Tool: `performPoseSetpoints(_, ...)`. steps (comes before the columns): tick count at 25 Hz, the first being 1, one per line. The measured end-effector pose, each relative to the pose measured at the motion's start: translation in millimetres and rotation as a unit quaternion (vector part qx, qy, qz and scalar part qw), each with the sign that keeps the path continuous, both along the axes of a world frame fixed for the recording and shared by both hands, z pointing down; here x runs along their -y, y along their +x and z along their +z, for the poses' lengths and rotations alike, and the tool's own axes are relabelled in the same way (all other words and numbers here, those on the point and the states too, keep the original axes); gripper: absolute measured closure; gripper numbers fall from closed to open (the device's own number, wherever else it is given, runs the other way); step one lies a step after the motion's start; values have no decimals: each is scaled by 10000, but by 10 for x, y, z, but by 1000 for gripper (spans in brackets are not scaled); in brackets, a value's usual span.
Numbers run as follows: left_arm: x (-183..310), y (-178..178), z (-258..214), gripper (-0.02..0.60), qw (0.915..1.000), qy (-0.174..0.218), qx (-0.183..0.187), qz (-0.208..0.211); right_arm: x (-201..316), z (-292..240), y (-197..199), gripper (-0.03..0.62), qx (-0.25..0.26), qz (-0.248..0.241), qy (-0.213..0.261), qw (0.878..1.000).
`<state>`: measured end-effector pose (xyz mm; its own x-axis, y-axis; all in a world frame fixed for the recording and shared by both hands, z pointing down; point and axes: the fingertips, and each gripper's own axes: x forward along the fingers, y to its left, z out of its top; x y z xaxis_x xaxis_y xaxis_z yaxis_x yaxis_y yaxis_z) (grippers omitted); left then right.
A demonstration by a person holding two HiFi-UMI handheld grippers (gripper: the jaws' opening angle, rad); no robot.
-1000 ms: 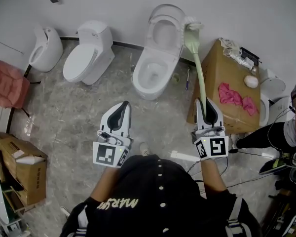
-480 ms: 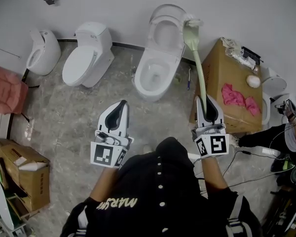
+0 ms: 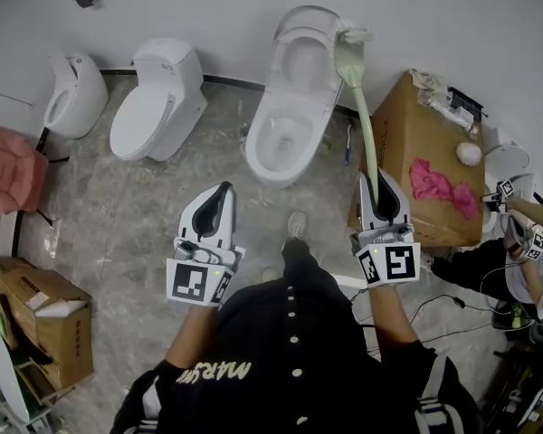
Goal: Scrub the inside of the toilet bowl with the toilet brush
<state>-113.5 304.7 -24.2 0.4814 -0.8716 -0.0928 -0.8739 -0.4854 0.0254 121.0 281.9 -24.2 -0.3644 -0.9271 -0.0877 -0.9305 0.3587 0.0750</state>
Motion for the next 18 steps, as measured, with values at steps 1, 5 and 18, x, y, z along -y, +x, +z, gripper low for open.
performPoseSetpoints(1,91,16,11,555,10000,-19,10,2,93,13,11,508,0,-10,-11,10000)
performPoseSetpoints(5,431,45,20,555,10000,-49,58,-2,449,33,31,508,29,-32,-26,10000)
performPoseSetpoints(18,1681,212,-185,555,9995,132,98,-269,1803,-165,215,508,13,-276,119,9995)
